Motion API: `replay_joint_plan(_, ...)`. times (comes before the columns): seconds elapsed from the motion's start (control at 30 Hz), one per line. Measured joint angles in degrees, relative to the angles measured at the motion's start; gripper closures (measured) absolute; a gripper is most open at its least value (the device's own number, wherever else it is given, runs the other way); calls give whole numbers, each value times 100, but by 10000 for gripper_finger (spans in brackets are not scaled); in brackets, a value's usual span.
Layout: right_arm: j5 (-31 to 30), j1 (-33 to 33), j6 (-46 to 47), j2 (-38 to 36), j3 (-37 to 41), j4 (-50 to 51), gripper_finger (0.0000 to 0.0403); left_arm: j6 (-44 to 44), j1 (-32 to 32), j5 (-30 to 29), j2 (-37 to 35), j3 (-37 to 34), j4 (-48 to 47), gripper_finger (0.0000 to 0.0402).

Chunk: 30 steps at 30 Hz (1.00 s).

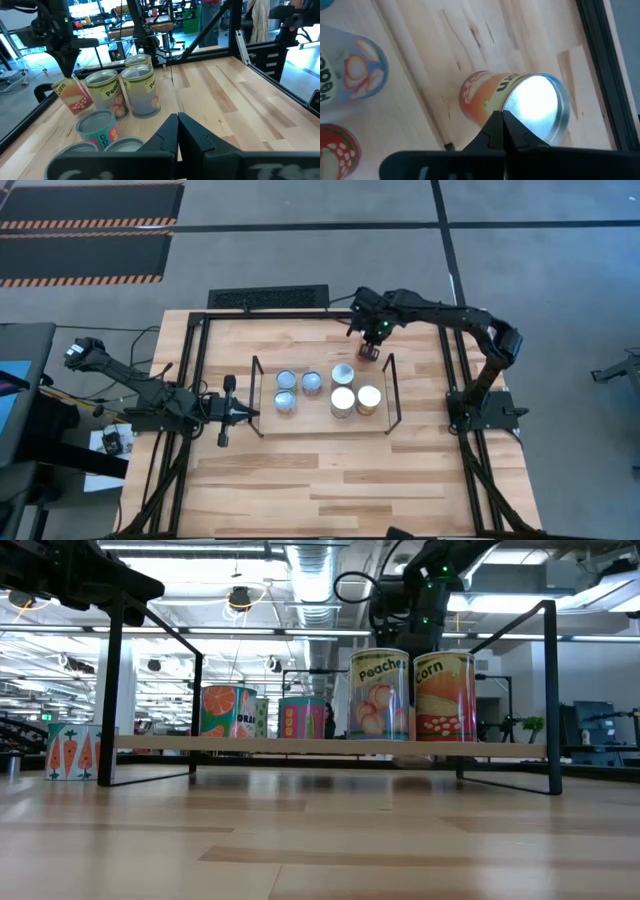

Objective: Pick and place cans onto a shelf
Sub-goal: Put the large canned corn on the shelf aligned with the other canned corn

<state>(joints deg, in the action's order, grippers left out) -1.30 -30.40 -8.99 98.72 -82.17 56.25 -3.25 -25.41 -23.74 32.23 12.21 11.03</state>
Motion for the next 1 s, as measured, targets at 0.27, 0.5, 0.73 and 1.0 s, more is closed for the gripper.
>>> replay_joint_plan(0.27,35,165,63,340,-4,69,402,2,0,1,2,-2,0,401)
replay_joint_plan(0.5,2,270,-46,457,-15,65,402,13,0,1,0,-4,-2,401)
replay_joint_plan(0.73,3,240,-57,409,-26,146,393,4,0,0,1,-4,0,401)
replay_joint_plan(1.0,-17,208,-109,409,-26,175,344,4,0,1,0,-4,0,401)
